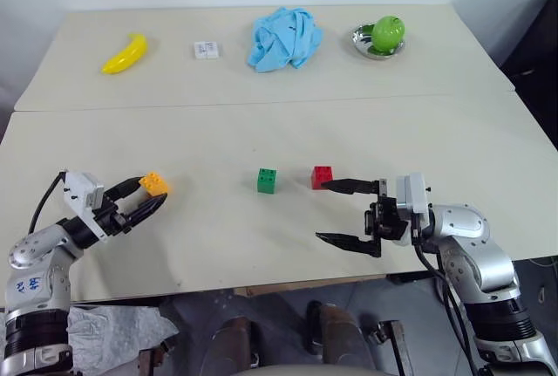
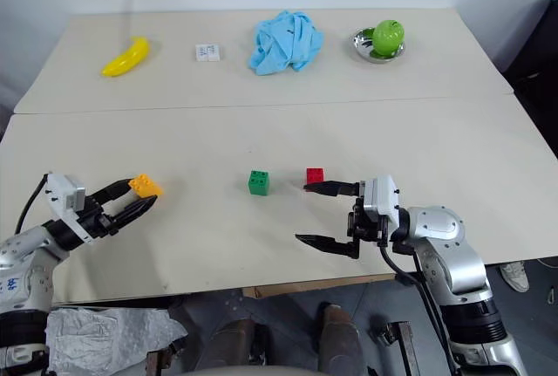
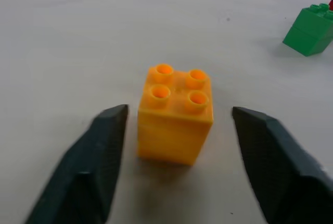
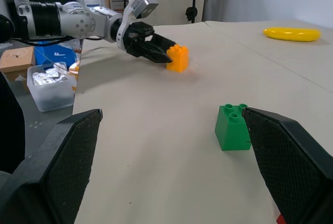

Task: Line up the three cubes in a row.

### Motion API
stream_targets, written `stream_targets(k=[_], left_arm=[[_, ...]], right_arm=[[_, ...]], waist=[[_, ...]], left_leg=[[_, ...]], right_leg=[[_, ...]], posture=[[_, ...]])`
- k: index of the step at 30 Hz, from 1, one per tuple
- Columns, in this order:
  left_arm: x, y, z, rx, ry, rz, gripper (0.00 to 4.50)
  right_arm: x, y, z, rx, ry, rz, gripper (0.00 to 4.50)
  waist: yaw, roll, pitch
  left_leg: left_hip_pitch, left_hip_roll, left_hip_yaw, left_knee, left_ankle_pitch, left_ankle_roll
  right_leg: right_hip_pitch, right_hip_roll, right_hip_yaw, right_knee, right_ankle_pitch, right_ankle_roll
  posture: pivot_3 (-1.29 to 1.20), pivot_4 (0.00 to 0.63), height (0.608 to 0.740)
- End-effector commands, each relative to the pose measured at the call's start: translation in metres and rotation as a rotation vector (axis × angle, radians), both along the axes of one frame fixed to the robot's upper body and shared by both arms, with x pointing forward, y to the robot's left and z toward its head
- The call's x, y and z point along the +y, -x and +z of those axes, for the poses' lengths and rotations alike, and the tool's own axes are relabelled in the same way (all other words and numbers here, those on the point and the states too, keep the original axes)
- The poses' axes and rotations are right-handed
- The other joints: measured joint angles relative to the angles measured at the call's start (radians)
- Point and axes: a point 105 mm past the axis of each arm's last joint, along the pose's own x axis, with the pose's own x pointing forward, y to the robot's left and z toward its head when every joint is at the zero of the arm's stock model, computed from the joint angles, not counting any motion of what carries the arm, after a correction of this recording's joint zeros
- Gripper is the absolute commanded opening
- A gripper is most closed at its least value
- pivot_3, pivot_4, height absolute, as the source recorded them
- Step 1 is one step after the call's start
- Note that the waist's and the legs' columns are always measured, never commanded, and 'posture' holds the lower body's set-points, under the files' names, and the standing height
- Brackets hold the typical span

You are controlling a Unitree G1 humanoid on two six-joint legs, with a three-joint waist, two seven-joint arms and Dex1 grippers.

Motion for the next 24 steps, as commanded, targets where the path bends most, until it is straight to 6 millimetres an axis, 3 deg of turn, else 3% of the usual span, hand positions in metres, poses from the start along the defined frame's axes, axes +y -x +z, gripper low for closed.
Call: stream_targets(k=[1,3,11,16,24], left_arm=[[0.000,-0.003,0.007,-0.025,-0.037,-0.036,1.98],[-0.002,-0.003,0.008,-0.028,-0.043,-0.059,1.46],[-0.046,-0.005,0.021,-0.014,-0.231,-0.454,1.47],[-0.076,-0.028,0.026,-0.023,-0.291,-0.645,1.47],[-0.088,-0.051,0.018,0.002,-0.350,-0.702,1.47]], right_arm=[[-0.001,0.004,0.008,-0.053,-0.019,-0.019,4.50],[-0.002,0.005,0.007,-0.050,-0.022,-0.025,4.50],[-0.013,0.006,0.007,-0.040,-0.017,-0.067,4.50],[-0.019,0.005,0.007,-0.037,-0.016,-0.090,4.50],[-0.024,0.010,0.007,-0.041,-0.028,-0.139,4.50]], waist=[[0.001,0.000,0.000],[0.001,0.000,0.000],[0.019,0.000,0.000],[0.026,0.000,0.000],[0.014,0.000,0.000]], left_leg=[[0.000,0.000,0.000,0.000,0.000,0.000],[0.000,0.000,0.000,0.000,0.000,0.000],[0.000,0.000,0.001,0.001,0.000,0.000],[0.000,-0.003,0.001,0.001,0.000,0.000],[-0.002,-0.002,0.012,0.000,0.000,0.000]], right_leg=[[0.000,0.000,0.000,0.000,0.000,0.000],[0.000,0.000,0.001,0.000,0.000,0.000],[0.000,0.000,0.001,0.000,0.000,0.000],[0.000,0.001,0.000,0.000,0.000,0.000],[-0.001,0.007,0.000,-0.003,0.000,0.001]], posture=[[0.00,0.150,0.740],[0.00,0.150,0.740],[0.00,0.150,0.740],[0.00,0.150,0.740],[0.00,0.150,0.740]])
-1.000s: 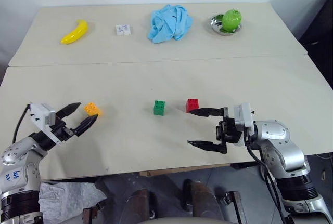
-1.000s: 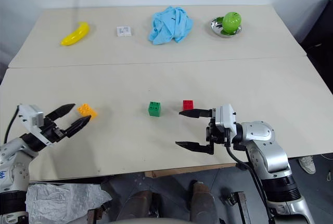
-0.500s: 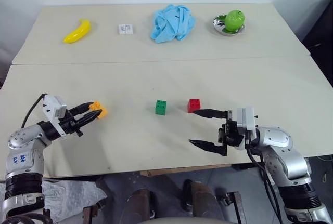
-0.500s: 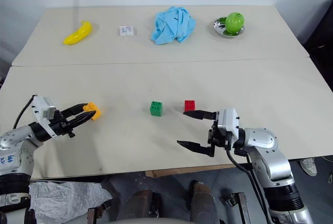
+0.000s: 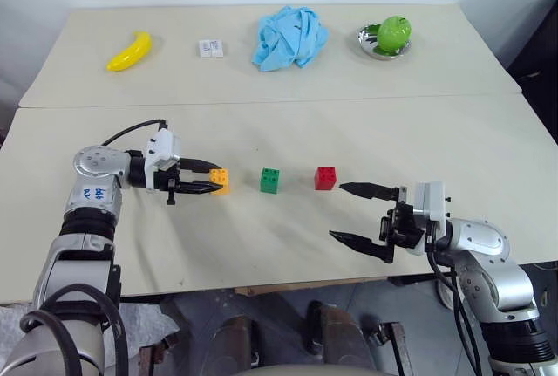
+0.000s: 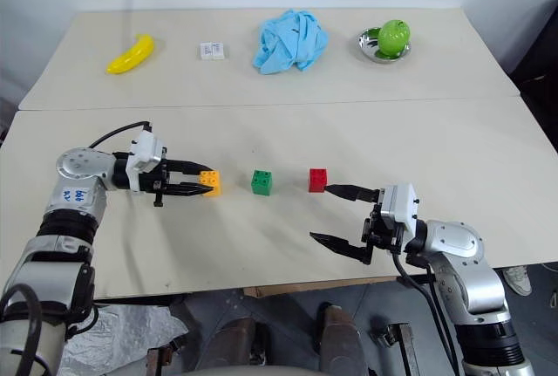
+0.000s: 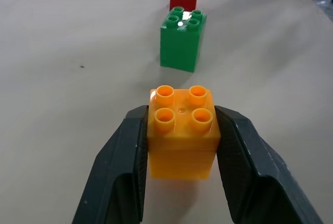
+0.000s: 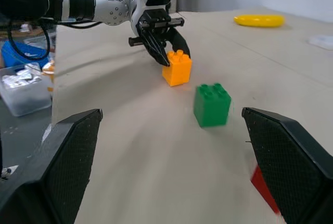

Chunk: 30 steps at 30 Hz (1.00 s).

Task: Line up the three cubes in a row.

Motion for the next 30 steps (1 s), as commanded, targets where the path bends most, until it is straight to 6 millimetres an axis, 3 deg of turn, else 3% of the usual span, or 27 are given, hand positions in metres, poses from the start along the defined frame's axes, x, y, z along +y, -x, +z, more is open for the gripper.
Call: stream_targets(k=[1,7,8,16,23,26,30], left_arm=[[0.001,-0.006,0.000,-0.012,-0.013,0.009,1.47],[-0.005,-0.007,-0.003,0.027,-0.004,-0.017,1.47],[-0.005,-0.007,-0.003,0.035,-0.009,-0.022,2.03],[0.016,-0.002,0.010,-0.027,0.028,0.015,4.21],[0.069,0.055,0.019,-0.069,0.099,0.123,4.21],[0.073,0.085,0.020,-0.063,0.185,0.214,4.21],[0.072,0.103,0.022,-0.083,0.257,0.328,4.21]], right_arm=[[-0.003,0.005,0.011,-0.055,-0.015,-0.027,4.50],[-0.005,0.008,0.008,-0.052,-0.019,-0.050,4.50],[-0.005,0.009,0.008,-0.051,-0.016,-0.051,4.50],[-0.011,0.009,0.008,-0.050,0.000,-0.044,4.50],[-0.033,0.005,0.017,-0.104,-0.039,-0.020,4.50],[-0.042,-0.003,0.018,-0.096,-0.062,-0.010,4.50],[-0.045,-0.013,0.013,-0.071,-0.041,0.034,4.50]], waist=[[0.003,0.000,0.000],[0.008,0.000,0.000],[0.008,0.000,0.000],[0.005,-0.001,0.000],[-0.020,0.000,0.001],[-0.021,0.001,0.001],[-0.001,0.003,0.003]], left_leg=[[0.000,0.000,0.000,0.000,0.000,0.000],[0.000,0.000,-0.001,0.002,0.000,0.000],[0.000,0.000,-0.001,0.002,0.000,0.000],[0.000,0.000,-0.002,0.002,0.000,0.000],[0.000,0.005,-0.008,0.000,0.000,0.000],[0.001,0.004,-0.008,0.001,0.000,0.001],[0.002,0.004,-0.014,0.003,-0.001,0.002]], right_leg=[[0.000,0.000,0.000,0.000,0.000,0.000],[0.001,-0.001,0.001,0.001,0.001,0.001],[0.001,-0.001,0.001,0.001,0.001,0.001],[0.000,-0.001,0.001,0.001,0.001,0.001],[-0.001,-0.003,0.002,0.002,0.001,0.001],[-0.001,-0.005,0.003,0.002,0.001,0.001],[0.003,-0.008,0.002,0.002,0.001,0.001]], posture=[[0.00,0.150,0.740],[0.00,0.150,0.740],[0.00,0.150,0.740],[0.00,0.150,0.740],[0.00,0.150,0.740],[0.00,0.150,0.740],[0.00,0.150,0.740]])
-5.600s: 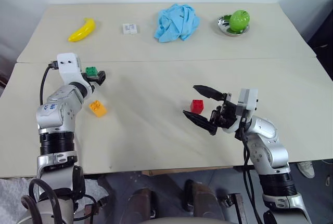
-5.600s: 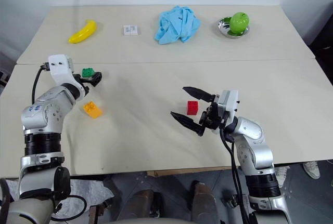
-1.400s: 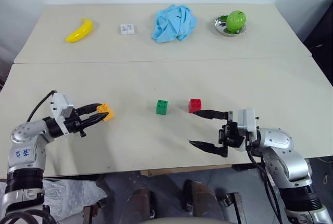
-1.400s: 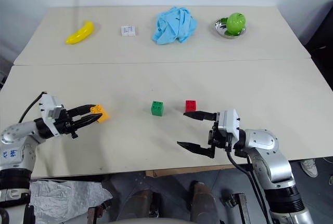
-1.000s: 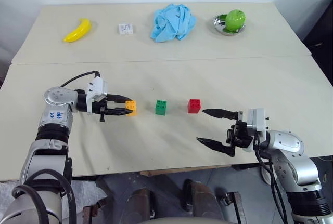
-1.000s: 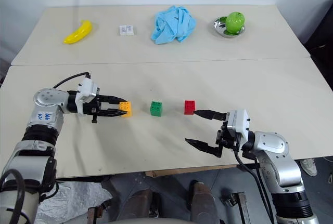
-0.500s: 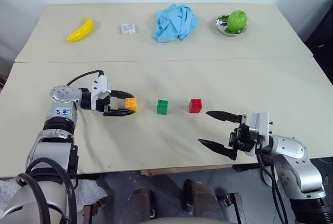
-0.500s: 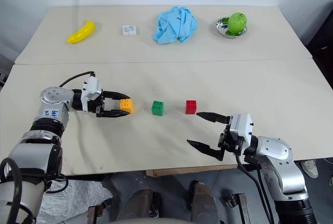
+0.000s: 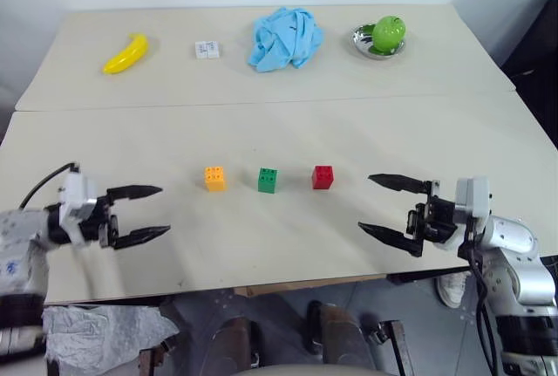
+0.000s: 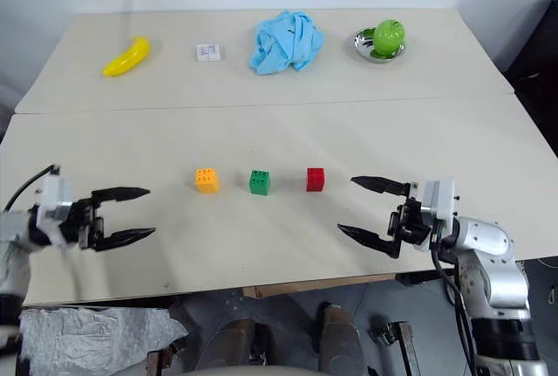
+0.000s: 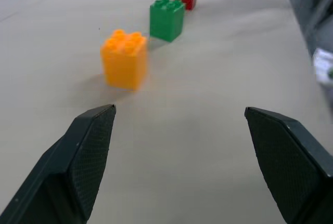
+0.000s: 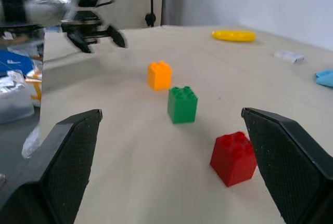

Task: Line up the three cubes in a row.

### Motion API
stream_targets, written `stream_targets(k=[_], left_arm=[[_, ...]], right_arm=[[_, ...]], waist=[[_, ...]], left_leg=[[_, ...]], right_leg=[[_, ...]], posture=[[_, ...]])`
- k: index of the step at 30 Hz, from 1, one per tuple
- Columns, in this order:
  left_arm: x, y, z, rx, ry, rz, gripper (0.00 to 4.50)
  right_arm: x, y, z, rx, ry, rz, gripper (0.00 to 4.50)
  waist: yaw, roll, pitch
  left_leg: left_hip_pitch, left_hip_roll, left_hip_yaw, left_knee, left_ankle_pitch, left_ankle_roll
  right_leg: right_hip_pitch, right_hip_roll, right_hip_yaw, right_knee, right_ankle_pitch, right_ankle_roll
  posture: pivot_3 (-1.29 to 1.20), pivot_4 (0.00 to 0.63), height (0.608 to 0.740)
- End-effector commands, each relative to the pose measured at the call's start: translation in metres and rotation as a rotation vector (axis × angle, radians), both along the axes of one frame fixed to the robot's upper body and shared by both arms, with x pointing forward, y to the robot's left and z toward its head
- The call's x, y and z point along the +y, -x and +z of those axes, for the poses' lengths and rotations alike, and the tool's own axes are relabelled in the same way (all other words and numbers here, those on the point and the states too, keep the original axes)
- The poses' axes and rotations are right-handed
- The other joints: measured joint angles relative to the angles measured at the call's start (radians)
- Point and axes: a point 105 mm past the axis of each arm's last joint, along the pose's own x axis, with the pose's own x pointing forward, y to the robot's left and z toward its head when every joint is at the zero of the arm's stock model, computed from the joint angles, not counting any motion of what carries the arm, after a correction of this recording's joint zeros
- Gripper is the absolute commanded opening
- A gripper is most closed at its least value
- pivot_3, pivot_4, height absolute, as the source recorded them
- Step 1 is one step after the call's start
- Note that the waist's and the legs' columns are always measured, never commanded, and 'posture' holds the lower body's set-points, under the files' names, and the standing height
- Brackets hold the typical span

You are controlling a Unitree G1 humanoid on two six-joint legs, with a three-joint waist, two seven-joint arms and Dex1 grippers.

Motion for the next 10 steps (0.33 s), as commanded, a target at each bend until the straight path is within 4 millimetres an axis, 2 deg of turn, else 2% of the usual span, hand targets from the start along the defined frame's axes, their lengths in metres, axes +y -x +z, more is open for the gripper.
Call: stream_targets(k=[1,5,10], left_arm=[[-0.002,0.006,0.024,-0.091,0.066,0.069,4.21],[0.003,0.010,0.019,-0.089,0.051,0.159,4.21],[0.003,0.011,0.012,-0.094,0.017,0.189,4.21]], right_arm=[[-0.003,-0.001,0.002,-0.015,0.020,0.051,4.50],[0.000,-0.007,-0.001,-0.017,0.073,0.112,4.50],[-0.001,-0.018,0.001,-0.029,0.097,0.121,4.50]], waist=[[0.014,0.001,0.000],[0.015,0.002,0.000],[0.008,0.003,0.001]], left_leg=[[0.000,0.000,-0.001,0.000,0.000,0.000],[0.000,0.000,-0.001,0.000,0.000,-0.001],[0.000,-0.001,0.001,-0.002,-0.001,-0.001]], right_leg=[[0.001,-0.001,0.001,0.000,0.000,0.000],[0.000,-0.002,0.002,0.000,0.000,0.000],[-0.002,0.000,-0.001,0.000,0.000,-0.001]], posture=[[0.00,0.150,0.740],[0.00,0.150,0.740],[0.00,0.150,0.740]])
